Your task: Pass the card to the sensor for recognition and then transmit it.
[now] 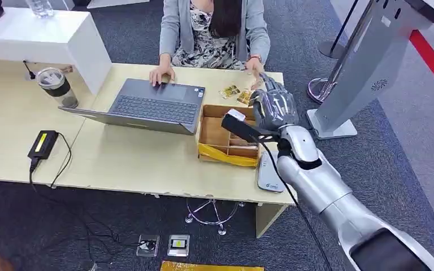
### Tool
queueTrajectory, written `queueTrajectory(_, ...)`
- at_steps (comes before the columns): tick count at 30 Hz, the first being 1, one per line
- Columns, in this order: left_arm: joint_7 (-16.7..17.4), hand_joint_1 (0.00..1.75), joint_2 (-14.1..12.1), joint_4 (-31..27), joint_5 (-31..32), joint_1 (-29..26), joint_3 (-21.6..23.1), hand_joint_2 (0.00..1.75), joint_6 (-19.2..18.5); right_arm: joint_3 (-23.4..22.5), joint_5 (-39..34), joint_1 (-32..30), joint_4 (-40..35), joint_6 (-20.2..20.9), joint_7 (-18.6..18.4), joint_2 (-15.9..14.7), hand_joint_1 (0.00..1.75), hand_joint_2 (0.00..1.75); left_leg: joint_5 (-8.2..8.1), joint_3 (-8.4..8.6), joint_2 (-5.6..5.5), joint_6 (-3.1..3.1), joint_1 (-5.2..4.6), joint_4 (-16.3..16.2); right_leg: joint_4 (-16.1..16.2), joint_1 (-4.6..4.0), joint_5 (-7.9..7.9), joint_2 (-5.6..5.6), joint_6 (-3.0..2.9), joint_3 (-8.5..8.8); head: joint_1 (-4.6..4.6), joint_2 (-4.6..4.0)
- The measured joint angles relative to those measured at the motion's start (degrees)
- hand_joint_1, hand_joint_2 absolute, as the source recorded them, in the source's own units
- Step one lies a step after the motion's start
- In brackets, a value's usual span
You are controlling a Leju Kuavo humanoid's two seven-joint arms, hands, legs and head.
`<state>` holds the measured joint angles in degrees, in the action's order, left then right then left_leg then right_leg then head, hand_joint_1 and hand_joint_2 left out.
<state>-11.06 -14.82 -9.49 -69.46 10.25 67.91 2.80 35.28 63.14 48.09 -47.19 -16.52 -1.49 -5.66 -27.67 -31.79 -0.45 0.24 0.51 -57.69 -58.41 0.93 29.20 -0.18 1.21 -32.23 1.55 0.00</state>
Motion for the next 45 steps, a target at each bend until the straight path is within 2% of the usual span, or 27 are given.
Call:
queueTrajectory(7, 0.0, 0.0, 0.0, 0.0, 0.3, 0.0, 0.0, 0.0, -0.4, 0.1, 1.2, 3.2, 4.0, 0.0, 0.7, 0.8, 1.75, 1.75, 0.0, -0.02, -0.01, 0.0, 0.0, 0.0, 0.0, 0.0, 0.0, -0.01, 0.0, 0.01, 0.0, 0.0)
queueTrajectory(19, 0.0, 0.0, 0.0, 0.0, 0.3, 0.0, 0.0, 0.0, -0.7, 0.2, 1.7, 4.3, 8.5, -0.3, 0.9, 3.1, 1.75, 1.75, 0.0, -0.02, -0.01, 0.0, 0.0, 0.0, 0.0, 0.0, 0.0, -0.02, 0.0, 0.01, -0.02, 0.0)
queueTrajectory(20, 0.0, 0.0, 0.0, 0.0, 0.3, 0.0, 0.0, 0.0, -0.7, 0.2, 1.8, 4.4, 8.8, -0.3, 0.9, 3.3, 0.0, 1.75, 0.0, -0.02, -0.01, 0.0, 0.0, 0.0, 0.0, 0.0, 0.0, -0.03, 0.0, 0.01, 0.02, 0.0)
queueTrajectory(21, 0.0, 0.0, 0.0, 0.0, 0.3, 0.0, 0.0, 0.0, -0.7, 0.2, 1.8, 4.4, 9.1, -0.3, 0.9, 3.4, 0.0, 1.75, 0.0, -0.02, -0.01, 0.0, 0.0, 0.0, 0.0, 0.0, 0.0, -0.03, 0.0, 0.01, 0.0, 0.0)
queueTrajectory(22, 0.0, 0.0, 0.0, 0.0, 0.3, 0.0, 0.0, 0.0, -0.7, 0.2, 1.8, 4.5, 9.2, -0.2, 1.0, 3.5, 0.0, 0.0, 0.0, -0.02, -0.01, 0.0, 0.0, 0.0, 0.0, 0.0, 0.0, -0.03, 0.0, 0.01, 0.0, 0.0)
queueTrajectory(27, 0.0, 0.0, 0.0, 0.0, 0.2, 0.0, 0.0, 0.0, -0.8, 0.3, 1.6, 4.9, 10.3, 0.9, 1.9, 4.2, 0.0, 0.0, 0.0, -0.02, -0.01, 0.0, 0.0, 0.0, 0.0, 0.0, 0.0, -0.02, 0.0, 0.0, 0.0, 0.0)
queueTrajectory(35, 0.0, 0.0, 0.0, 0.0, -0.1, 0.0, 0.0, 0.0, -0.8, 0.2, 1.4, 6.2, 11.1, 0.5, 2.1, 4.1, 0.0, 0.0, 0.0, -0.01, 0.0, 0.0, 0.0, 0.0, 0.0, 0.0, 0.0, 0.01, 0.0, -0.02, 0.0, 0.0)
queueTrajectory(40, 0.0, 0.0, -0.1, 0.0, -0.2, -0.2, 0.0, 0.0, -0.8, -1.2, -3.3, 7.5, 11.7, 0.2, 3.0, 1.3, 0.0, 0.0, 0.0, 0.01, -0.02, 0.0, -0.01, 0.0, 0.0, 0.01, 0.0, -0.05, 0.0, -0.03, 0.0, 0.0)
queueTrajectory(45, 0.2, 0.0, -0.4, 0.0, -0.1, -0.5, 0.0, 0.0, -0.7, -4.7, -6.6, 9.1, 13.5, -1.2, 4.3, -4.4, 0.0, 0.0, 0.0, -0.01, -0.04, 0.01, -0.07, 0.0, 0.0, 0.06, -0.01, -0.08, 0.01, -0.03, 0.02, 0.0)
